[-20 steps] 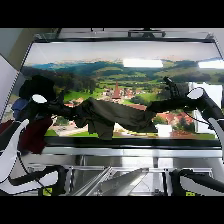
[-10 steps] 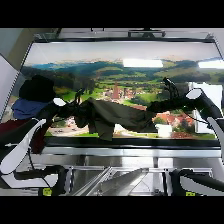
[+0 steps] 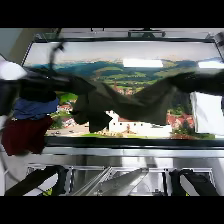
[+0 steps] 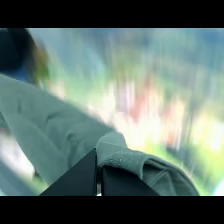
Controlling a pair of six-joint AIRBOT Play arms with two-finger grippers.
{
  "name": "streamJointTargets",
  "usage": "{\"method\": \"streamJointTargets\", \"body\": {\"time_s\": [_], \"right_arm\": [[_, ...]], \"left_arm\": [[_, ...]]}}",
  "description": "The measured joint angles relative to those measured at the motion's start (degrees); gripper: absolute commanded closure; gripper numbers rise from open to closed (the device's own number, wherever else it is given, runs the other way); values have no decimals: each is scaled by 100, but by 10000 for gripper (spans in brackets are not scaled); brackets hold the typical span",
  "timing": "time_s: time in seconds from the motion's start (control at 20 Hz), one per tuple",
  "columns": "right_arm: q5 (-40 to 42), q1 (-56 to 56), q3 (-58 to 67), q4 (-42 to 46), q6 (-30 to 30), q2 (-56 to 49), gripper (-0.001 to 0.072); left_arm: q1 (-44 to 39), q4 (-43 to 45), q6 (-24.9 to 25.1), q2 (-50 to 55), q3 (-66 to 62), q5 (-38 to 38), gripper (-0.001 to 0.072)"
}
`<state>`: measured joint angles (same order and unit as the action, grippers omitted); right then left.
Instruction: Fold the shirts.
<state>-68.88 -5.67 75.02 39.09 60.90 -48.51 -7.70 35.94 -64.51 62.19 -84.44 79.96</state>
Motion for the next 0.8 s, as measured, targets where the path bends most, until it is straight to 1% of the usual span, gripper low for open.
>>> {"method": "streamJointTargets", "body": {"time_s": [0.1,0.2,0.3,0.4,0.5,0.6,0.8], "right_arm": [[243,-57,581,-66,-9,750,700],[472,-85,1036,-52,-57,1283,700],[625,-105,1320,44,-92,1543,700],[697,-118,1469,68,-116,1567,700],[754,-125,1543,103,-140,1316,700],[754,-125,1547,179,-155,820,700],[772,-127,1163,625,22,-883,698]], "left_arm": [[11,92,-273,-651,-1078,26,691],[15,269,-557,-1097,-2020,-4,691],[15,407,-743,-1272,-2653,-44,691],[15,498,-874,-1187,-2999,-55,691],[17,581,-927,-848,-3056,-85,691],[20,627,-850,-273,-2962,-90,690],[155,669,-612,1517,-2717,46,689]]}}
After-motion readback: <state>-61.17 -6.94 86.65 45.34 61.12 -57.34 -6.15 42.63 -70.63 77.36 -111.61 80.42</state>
